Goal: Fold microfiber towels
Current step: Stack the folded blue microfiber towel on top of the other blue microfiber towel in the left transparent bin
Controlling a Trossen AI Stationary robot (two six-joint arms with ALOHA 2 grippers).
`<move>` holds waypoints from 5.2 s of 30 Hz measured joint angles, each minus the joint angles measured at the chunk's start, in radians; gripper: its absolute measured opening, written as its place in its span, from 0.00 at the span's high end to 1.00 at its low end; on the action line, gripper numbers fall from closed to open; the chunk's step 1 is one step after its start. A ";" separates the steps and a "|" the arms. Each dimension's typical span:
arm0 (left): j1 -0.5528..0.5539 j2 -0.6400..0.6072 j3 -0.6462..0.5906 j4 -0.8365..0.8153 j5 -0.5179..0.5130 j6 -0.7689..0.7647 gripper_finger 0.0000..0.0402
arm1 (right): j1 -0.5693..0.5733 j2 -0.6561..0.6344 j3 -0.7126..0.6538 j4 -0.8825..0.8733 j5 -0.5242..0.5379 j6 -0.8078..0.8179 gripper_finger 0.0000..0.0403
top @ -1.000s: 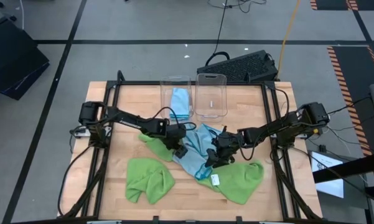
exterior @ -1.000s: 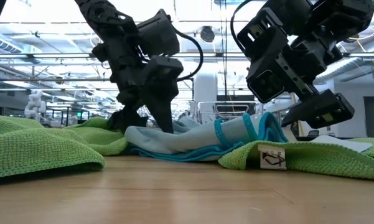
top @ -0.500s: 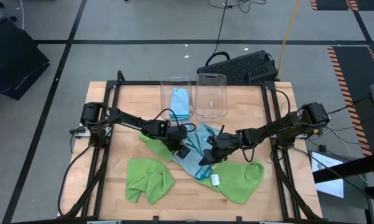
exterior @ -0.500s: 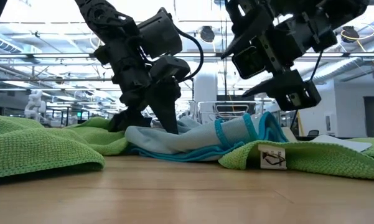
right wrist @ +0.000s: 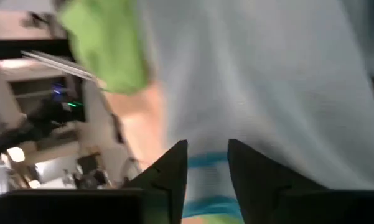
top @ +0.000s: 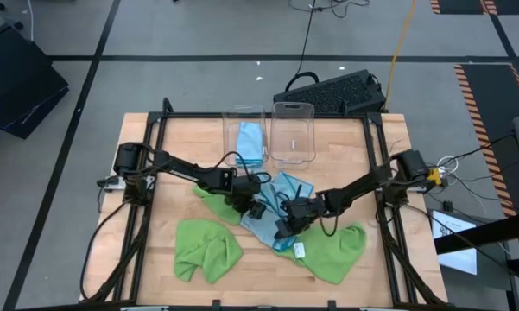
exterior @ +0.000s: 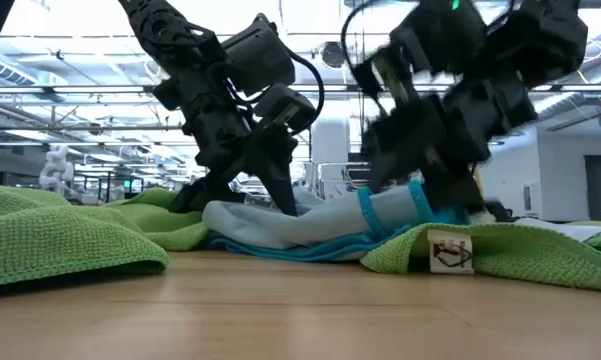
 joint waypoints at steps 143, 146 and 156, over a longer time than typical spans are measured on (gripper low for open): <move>-0.129 -0.075 -0.002 0.118 -0.318 -0.107 0.97 | 0.030 -0.105 0.043 -0.443 0.215 -0.288 1.00; -0.129 -0.127 -0.001 0.083 -0.342 -0.094 0.97 | 0.016 -0.164 0.041 -0.476 0.210 -0.303 1.00; -0.120 -0.326 -0.001 -0.047 -0.441 0.029 0.97 | -0.036 -0.414 0.042 -0.530 0.164 -0.368 0.98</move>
